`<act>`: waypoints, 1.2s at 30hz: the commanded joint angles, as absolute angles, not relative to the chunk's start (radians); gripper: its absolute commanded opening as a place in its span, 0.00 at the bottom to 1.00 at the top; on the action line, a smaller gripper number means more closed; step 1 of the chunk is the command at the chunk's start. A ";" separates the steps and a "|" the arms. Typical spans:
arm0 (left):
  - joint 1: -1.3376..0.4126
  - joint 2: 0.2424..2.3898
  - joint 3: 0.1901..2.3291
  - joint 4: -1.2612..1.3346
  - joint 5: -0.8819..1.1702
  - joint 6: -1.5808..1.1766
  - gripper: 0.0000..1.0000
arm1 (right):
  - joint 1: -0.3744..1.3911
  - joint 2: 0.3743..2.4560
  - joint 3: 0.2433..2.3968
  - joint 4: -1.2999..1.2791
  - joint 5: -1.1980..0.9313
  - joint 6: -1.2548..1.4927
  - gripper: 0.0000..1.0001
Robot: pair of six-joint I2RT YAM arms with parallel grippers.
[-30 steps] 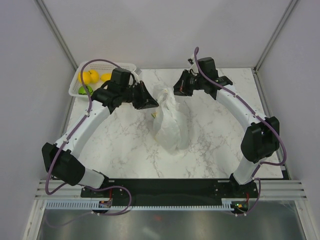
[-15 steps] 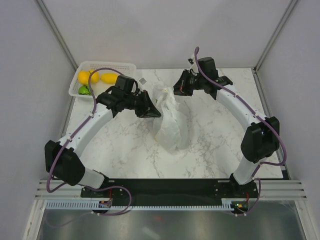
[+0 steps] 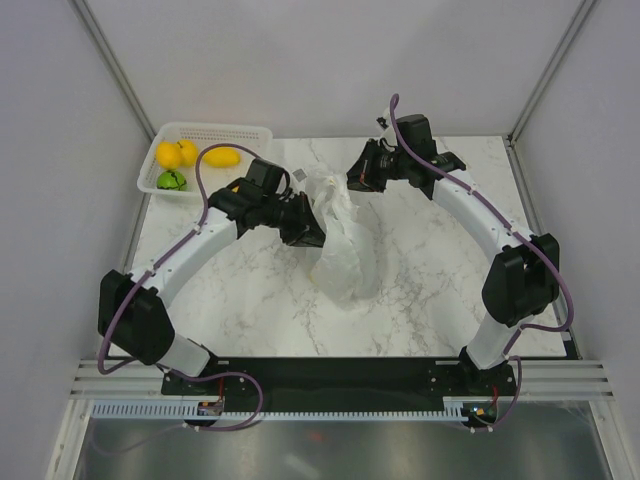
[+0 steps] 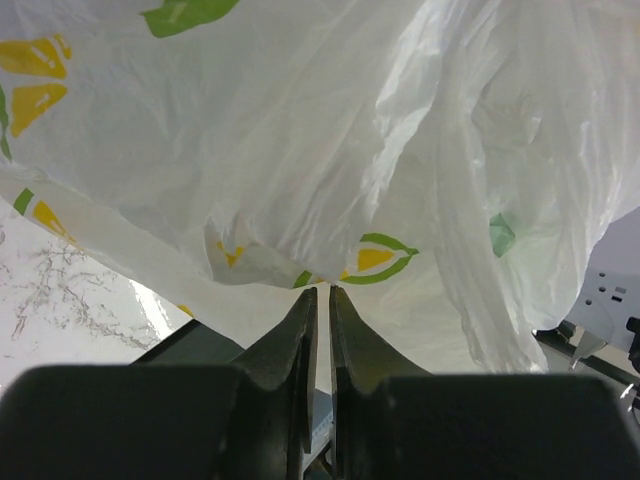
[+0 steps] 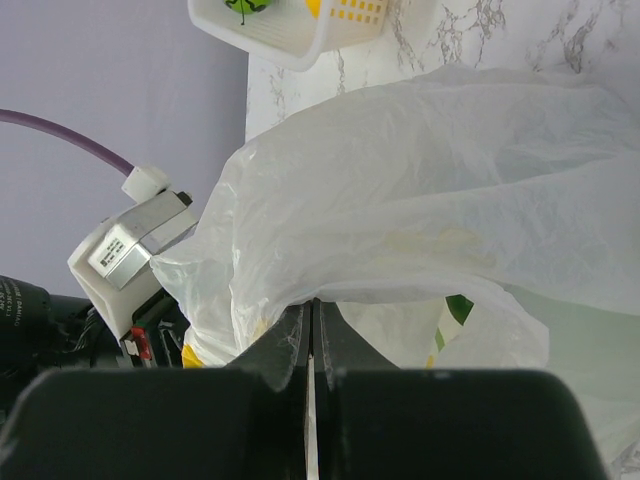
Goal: Place the fake fruits into the plastic bag and tie a complex knot
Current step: Tie the plastic bag at the center of the board.
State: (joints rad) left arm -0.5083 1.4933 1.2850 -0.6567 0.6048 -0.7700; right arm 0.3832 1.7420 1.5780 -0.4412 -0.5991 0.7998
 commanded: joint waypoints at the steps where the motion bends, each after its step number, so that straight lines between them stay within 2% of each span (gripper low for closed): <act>1: -0.512 1.465 1.270 -0.649 0.637 -0.795 0.16 | 0.380 1.698 1.577 -0.414 -0.589 0.813 0.00; 2: -0.512 1.457 1.263 -0.649 0.637 -0.795 0.16 | 0.380 1.697 1.577 -0.414 -0.592 0.816 0.00; 3: -0.512 1.454 1.256 -0.236 0.564 -1.013 0.53 | 0.382 1.700 1.575 -0.414 -0.594 0.818 0.00; 5: -0.512 1.443 1.243 -0.194 0.549 -1.032 0.57 | 0.382 1.700 1.580 -0.414 -0.592 0.818 0.00; 12: -0.511 1.433 1.266 -0.170 0.502 -1.040 0.61 | 0.379 1.700 1.583 -0.414 -0.586 0.819 0.00; 16: -0.511 1.431 1.270 -0.176 0.509 -1.037 0.59 | 0.380 1.700 1.578 -0.416 -0.581 0.821 0.00; 21: -0.511 1.417 1.290 -0.261 0.497 -0.996 0.50 | 0.380 1.694 1.568 -0.416 -0.578 0.816 0.00; 22: -0.511 1.411 1.289 -0.271 0.494 -0.985 0.44 | 0.380 1.695 1.565 -0.416 -0.578 0.816 0.00; 24: -0.509 1.407 1.285 -0.290 0.494 -0.985 0.39 | 0.379 1.692 1.562 -0.416 -0.578 0.815 0.00; 25: -0.509 1.408 1.284 -0.298 0.500 -0.985 0.31 | 0.380 1.690 1.562 -0.416 -0.578 0.815 0.00; 26: -0.509 1.410 1.282 -0.302 0.511 -0.986 0.27 | 0.379 1.690 1.562 -0.416 -0.578 0.816 0.00; 28: -0.509 1.408 1.270 -0.302 0.515 -1.000 0.22 | 0.379 1.690 1.562 -0.416 -0.578 0.815 0.00; 32: -0.509 1.417 1.273 -0.296 0.520 -1.005 0.24 | 0.380 1.690 1.560 -0.414 -0.584 0.815 0.00; 36: -0.511 1.427 1.279 -0.272 0.534 -1.032 0.44 | 0.380 1.692 1.555 -0.414 -0.587 0.816 0.00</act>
State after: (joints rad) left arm -0.5121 1.4380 1.2453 -0.3038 0.5201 -1.0065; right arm 0.3820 1.7348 1.5600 -0.4389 -0.5861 0.8120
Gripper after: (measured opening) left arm 0.414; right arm 0.010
